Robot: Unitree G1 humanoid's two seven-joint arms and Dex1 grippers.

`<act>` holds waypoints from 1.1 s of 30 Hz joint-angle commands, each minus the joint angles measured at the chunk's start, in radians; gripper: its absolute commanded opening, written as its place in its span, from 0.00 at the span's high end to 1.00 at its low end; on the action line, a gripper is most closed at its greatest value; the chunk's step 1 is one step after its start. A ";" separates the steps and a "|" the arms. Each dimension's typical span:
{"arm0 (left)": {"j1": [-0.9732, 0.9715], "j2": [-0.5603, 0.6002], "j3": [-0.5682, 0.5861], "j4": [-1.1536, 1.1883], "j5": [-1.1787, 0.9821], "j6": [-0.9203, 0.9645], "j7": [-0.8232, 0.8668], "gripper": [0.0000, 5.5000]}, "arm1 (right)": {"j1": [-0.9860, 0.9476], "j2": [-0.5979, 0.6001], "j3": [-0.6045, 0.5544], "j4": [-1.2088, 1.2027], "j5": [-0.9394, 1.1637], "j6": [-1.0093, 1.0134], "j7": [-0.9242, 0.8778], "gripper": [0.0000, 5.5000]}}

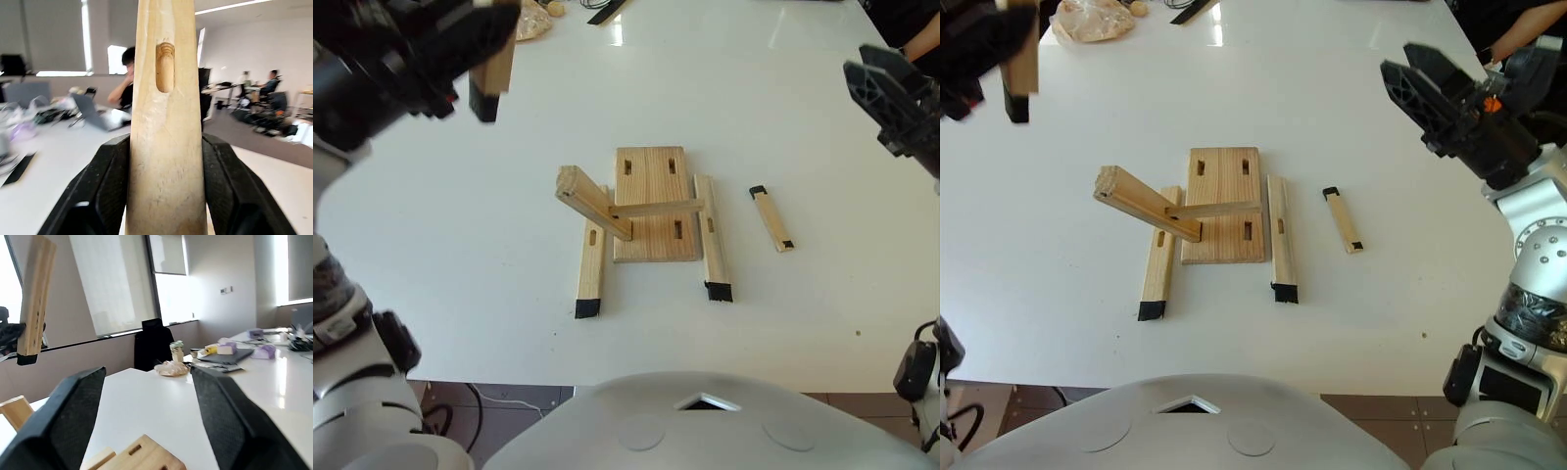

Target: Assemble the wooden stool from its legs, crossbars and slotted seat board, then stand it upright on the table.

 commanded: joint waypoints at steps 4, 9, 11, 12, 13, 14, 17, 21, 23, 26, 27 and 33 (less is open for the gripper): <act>-0.175 -0.116 -0.297 -0.169 -0.133 0.051 0.030 0.63 | -0.258 -0.027 0.217 -0.152 0.142 0.141 0.121 0.42; -0.075 -0.151 -0.382 -0.221 -0.035 0.030 0.041 0.63 | -0.308 -0.044 0.274 -0.147 0.148 0.169 0.216 0.28; -0.060 -0.149 -0.385 -0.226 -0.021 0.026 0.030 0.63 | -0.314 -0.047 0.281 -0.138 0.136 0.164 0.236 0.27; -0.055 -0.146 -0.387 -0.229 -0.012 0.025 0.022 0.63 | -0.314 -0.049 0.281 -0.135 0.135 0.162 0.244 0.27; -0.050 -0.142 -0.389 -0.233 -0.005 0.025 0.014 0.63 | -0.314 -0.050 0.281 -0.134 0.134 0.161 0.249 0.27; -0.042 -0.135 -0.392 -0.240 0.002 0.025 0.002 0.63 | -0.314 -0.051 0.280 -0.133 0.134 0.161 0.253 0.27; -0.012 -0.111 -0.397 -0.265 0.021 0.029 -0.037 0.63 | -0.313 -0.054 0.279 -0.131 0.124 0.157 0.269 0.27; 0.034 -0.067 -0.388 -0.288 0.051 0.025 -0.091 0.63 | -0.316 -0.070 0.262 -0.119 0.124 0.160 0.291 0.27; 0.047 -0.058 -0.383 -0.286 0.059 0.021 -0.103 0.63 | -0.309 -0.081 0.251 -0.118 0.130 0.164 0.305 0.27; 0.066 -0.049 -0.379 -0.286 0.078 0.015 -0.112 0.63 | -0.299 -0.099 0.244 -0.116 0.136 0.166 0.335 0.27; 0.073 -0.047 -0.375 -0.289 0.080 0.014 -0.112 0.63 | -0.300 -0.103 0.245 -0.111 0.136 0.166 0.343 0.30; 0.093 -0.044 -0.367 -0.297 0.087 0.008 -0.110 0.63 | -0.308 -0.109 0.252 -0.098 0.125 0.164 0.375 0.45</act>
